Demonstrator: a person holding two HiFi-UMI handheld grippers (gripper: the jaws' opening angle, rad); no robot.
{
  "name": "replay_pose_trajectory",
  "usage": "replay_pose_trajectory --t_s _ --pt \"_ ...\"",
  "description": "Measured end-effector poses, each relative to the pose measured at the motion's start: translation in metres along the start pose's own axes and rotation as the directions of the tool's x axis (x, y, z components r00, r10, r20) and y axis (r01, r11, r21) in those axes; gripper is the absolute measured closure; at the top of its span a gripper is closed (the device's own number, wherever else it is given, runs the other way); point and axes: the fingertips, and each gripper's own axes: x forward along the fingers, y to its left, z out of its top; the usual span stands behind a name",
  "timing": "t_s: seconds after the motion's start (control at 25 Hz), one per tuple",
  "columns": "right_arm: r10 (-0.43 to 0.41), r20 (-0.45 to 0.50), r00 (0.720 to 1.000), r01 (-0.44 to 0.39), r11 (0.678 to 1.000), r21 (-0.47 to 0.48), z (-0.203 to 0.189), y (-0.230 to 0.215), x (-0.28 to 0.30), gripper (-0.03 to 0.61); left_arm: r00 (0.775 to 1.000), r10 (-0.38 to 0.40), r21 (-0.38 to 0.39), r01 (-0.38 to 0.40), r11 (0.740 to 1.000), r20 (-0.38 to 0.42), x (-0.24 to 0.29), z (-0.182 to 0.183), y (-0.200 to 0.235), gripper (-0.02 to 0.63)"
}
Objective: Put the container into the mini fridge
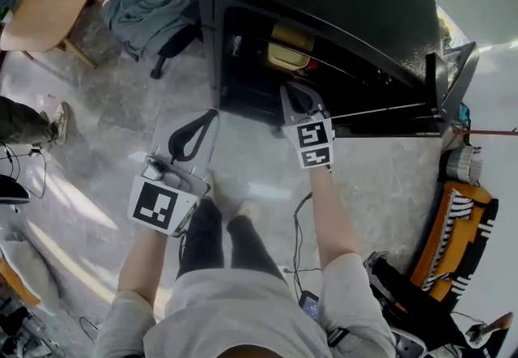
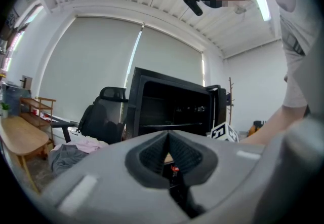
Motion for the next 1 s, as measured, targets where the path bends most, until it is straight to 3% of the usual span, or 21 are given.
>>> replay_pose_trajectory --t_s 0.64,1.0 --pt "-0.059 0.190 0.980 0.023 0.982 0.185 0.042 0.031 -0.095 0.580 0.999 -0.047 0.044 0.047 0.998 0.001 -0.019 0.024 -0.034 0.612" --pt "-0.081 0.248 0.965 0.037 0.983 0.178 0.073 0.046 -0.150 0.580 0.998 -0.067 0.065 0.066 0.996 0.019 -0.025 0.047 -0.058 0.612"
